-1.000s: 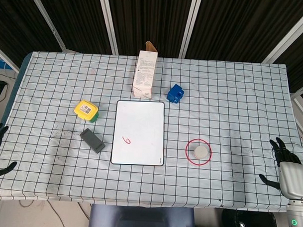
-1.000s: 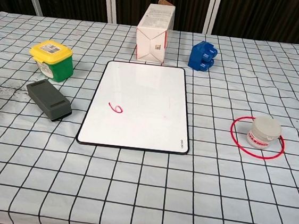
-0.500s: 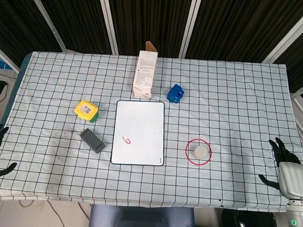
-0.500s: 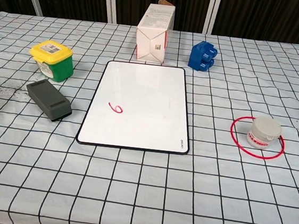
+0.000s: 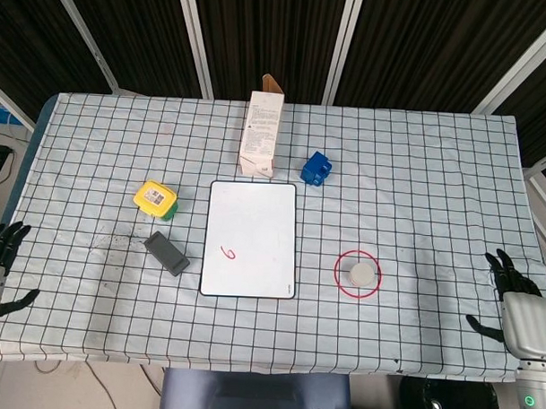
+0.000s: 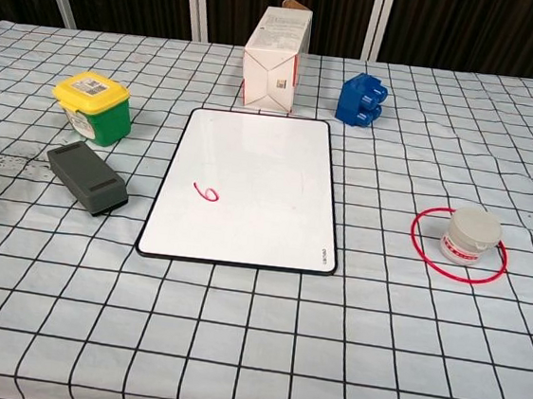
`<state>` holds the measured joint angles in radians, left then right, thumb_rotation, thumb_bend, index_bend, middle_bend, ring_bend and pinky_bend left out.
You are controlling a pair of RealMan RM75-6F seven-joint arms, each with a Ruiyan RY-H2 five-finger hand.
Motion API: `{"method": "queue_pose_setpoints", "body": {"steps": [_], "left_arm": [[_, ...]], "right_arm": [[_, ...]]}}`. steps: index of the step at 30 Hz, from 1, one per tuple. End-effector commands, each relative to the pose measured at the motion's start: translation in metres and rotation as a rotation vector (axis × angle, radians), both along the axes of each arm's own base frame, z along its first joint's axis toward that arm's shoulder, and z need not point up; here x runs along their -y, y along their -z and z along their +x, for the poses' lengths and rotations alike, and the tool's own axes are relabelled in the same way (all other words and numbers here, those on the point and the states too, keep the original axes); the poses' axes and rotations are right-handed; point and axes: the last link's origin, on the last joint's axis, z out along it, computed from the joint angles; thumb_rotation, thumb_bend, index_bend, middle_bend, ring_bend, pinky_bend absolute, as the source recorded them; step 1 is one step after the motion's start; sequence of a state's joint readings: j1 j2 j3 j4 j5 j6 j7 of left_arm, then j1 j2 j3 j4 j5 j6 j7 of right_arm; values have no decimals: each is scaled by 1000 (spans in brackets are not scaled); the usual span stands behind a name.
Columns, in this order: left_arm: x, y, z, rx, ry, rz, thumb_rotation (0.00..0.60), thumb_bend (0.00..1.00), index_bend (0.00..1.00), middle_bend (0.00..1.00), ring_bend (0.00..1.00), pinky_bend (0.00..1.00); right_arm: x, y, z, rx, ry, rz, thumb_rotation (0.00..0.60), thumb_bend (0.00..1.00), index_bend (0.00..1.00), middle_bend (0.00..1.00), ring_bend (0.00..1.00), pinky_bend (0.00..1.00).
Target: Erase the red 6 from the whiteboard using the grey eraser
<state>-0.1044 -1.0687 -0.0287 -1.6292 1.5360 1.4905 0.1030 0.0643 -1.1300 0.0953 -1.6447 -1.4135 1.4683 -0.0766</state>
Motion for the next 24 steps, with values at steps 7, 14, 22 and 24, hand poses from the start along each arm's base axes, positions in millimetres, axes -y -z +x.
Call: {"method": "queue_pose_setpoints", "body": {"steps": [7, 14, 22, 24], "left_arm": [[-65, 9, 37, -142, 137, -218, 600, 102, 0, 58, 0, 0], [-102, 25, 71, -187, 194, -363, 600, 103, 5, 83, 0, 0], [-126, 53, 99, -223, 255, -464, 600, 110, 88, 156, 0, 0], [-131, 61, 102, -215, 256, -483, 600, 110, 122, 175, 0, 0]], "right_arm": [[0, 1, 0, -4, 10, 9, 600, 0, 99, 63, 215, 263], [0, 3, 0, -13, 19, 17, 600, 0, 98, 62, 218, 263], [1, 4, -1, -20, 29, 21, 600, 0, 99, 63, 218, 263], [1, 4, -1, -20, 32, 23, 600, 0, 99, 63, 218, 263]]}}
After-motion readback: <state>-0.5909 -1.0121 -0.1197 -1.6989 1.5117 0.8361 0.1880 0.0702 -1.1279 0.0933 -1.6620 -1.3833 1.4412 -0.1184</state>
